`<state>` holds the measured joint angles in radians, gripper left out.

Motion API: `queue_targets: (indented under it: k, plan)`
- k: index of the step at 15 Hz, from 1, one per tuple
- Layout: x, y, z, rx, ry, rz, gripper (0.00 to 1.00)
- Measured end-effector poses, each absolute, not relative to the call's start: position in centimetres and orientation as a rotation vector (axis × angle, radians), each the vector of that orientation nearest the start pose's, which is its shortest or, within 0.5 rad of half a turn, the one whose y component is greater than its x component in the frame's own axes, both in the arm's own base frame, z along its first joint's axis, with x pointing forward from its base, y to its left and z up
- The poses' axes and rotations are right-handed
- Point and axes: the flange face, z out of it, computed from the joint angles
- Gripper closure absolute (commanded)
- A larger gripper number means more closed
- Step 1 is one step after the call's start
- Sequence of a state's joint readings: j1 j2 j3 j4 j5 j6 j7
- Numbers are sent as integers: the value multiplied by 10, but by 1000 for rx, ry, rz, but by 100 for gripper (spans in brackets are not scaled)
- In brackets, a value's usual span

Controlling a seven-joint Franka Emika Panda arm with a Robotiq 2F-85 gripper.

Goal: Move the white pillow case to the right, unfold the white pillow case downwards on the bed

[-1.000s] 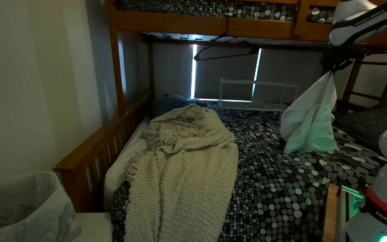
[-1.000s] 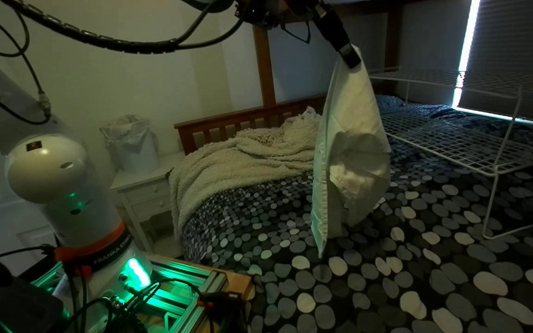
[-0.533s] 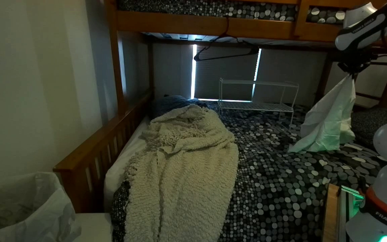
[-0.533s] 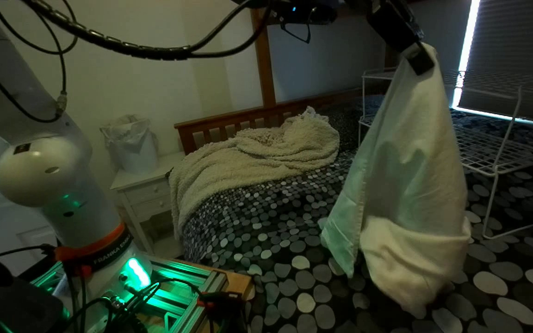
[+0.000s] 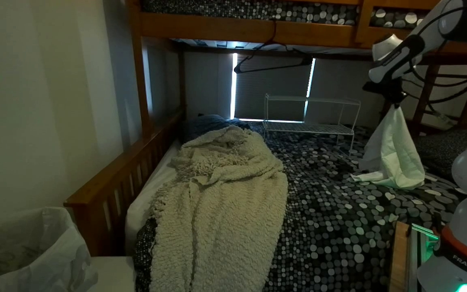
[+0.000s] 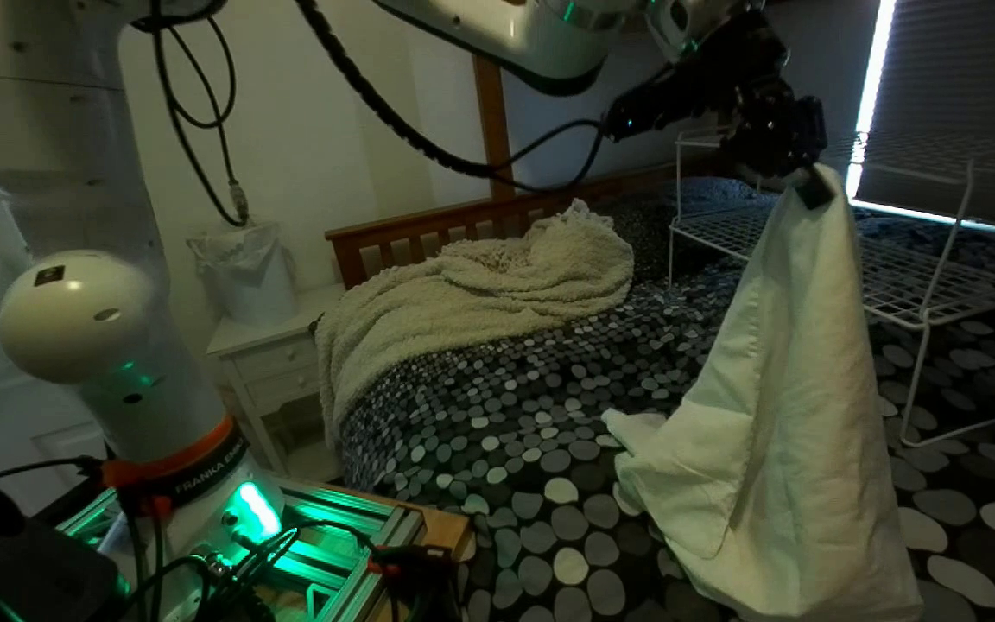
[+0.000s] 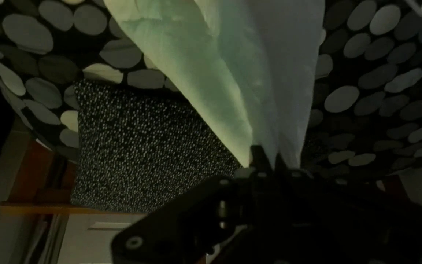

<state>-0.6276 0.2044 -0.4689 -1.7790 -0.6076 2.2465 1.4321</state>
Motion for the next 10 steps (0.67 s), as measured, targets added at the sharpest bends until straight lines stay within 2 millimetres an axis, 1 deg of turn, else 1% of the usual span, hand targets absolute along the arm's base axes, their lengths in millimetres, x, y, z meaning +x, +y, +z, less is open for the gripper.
queue_targets:
  k: [2, 3, 6, 8, 10]
  plan:
    - [352, -554, 450, 1219, -2264, 460, 99]
    - [381, -542, 433, 1258, -2263, 450, 99]
    - [455, -499, 386, 1383, -2227, 419, 99]
    - [497, -469, 358, 1460, -2184, 406, 99]
    - [530, -444, 335, 1524, -2126, 401, 99]
